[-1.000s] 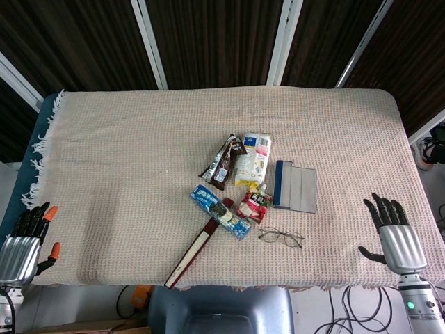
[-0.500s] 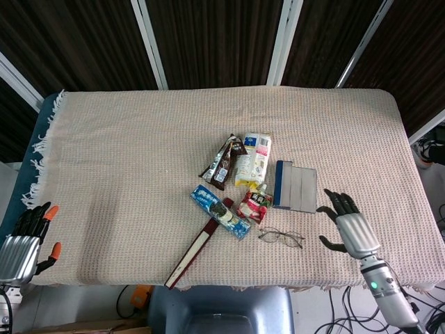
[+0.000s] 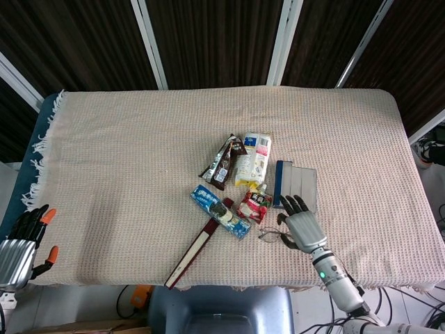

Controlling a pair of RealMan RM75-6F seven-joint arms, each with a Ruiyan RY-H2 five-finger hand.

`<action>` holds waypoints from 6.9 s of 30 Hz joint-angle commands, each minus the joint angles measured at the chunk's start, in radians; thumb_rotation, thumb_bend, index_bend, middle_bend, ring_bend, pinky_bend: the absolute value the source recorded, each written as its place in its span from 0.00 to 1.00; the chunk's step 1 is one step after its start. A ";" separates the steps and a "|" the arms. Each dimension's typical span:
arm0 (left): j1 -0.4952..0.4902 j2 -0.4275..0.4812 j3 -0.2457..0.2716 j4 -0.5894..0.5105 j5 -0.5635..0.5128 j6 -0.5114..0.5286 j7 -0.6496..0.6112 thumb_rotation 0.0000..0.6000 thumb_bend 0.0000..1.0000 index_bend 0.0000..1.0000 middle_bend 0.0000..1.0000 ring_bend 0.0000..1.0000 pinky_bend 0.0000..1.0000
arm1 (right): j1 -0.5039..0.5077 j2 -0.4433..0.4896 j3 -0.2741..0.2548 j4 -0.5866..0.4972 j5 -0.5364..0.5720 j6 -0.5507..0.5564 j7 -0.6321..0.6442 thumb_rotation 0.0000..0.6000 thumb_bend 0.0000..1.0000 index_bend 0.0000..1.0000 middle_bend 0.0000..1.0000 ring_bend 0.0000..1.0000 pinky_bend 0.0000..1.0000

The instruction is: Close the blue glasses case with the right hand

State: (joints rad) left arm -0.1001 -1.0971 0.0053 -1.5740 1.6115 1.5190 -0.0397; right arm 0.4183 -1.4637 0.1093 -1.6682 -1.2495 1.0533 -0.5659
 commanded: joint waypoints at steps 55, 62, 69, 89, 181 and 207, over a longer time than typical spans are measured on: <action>-0.009 -0.004 0.005 0.007 0.010 -0.010 -0.003 1.00 0.43 0.00 0.00 0.00 0.07 | 0.078 0.024 -0.098 0.073 -0.097 0.150 -0.166 1.00 0.56 0.74 0.09 0.00 0.00; -0.014 -0.017 0.000 -0.003 -0.008 -0.028 0.044 1.00 0.43 0.00 0.00 0.00 0.07 | 0.122 0.133 -0.106 0.200 -0.256 0.152 -0.101 1.00 0.56 0.75 0.10 0.00 0.00; -0.024 -0.039 -0.010 -0.016 -0.039 -0.057 0.112 1.00 0.43 0.00 0.00 0.00 0.07 | 0.189 0.174 -0.116 0.406 -0.359 0.092 0.001 1.00 0.56 0.75 0.10 0.00 0.00; -0.054 -0.067 -0.032 -0.026 -0.094 -0.108 0.188 1.00 0.43 0.00 0.00 0.00 0.07 | 0.352 0.024 -0.170 0.776 -0.516 -0.042 0.187 1.00 0.56 0.76 0.10 0.00 0.00; -0.056 -0.079 -0.028 -0.033 -0.110 -0.099 0.231 1.00 0.43 0.00 0.00 0.00 0.07 | 0.224 -0.346 -0.306 1.479 -0.550 0.164 0.730 1.00 0.42 0.65 0.08 0.00 0.00; -0.047 -0.075 -0.029 -0.035 -0.104 -0.080 0.219 1.00 0.43 0.00 0.00 0.00 0.07 | 0.276 -0.365 -0.276 1.464 -0.518 0.184 0.701 1.00 0.55 0.67 0.07 0.00 0.00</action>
State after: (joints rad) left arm -0.1472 -1.1716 -0.0240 -1.6087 1.5070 1.4388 0.1793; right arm 0.6934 -1.8283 -0.1668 -0.2039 -1.7679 1.2379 0.1353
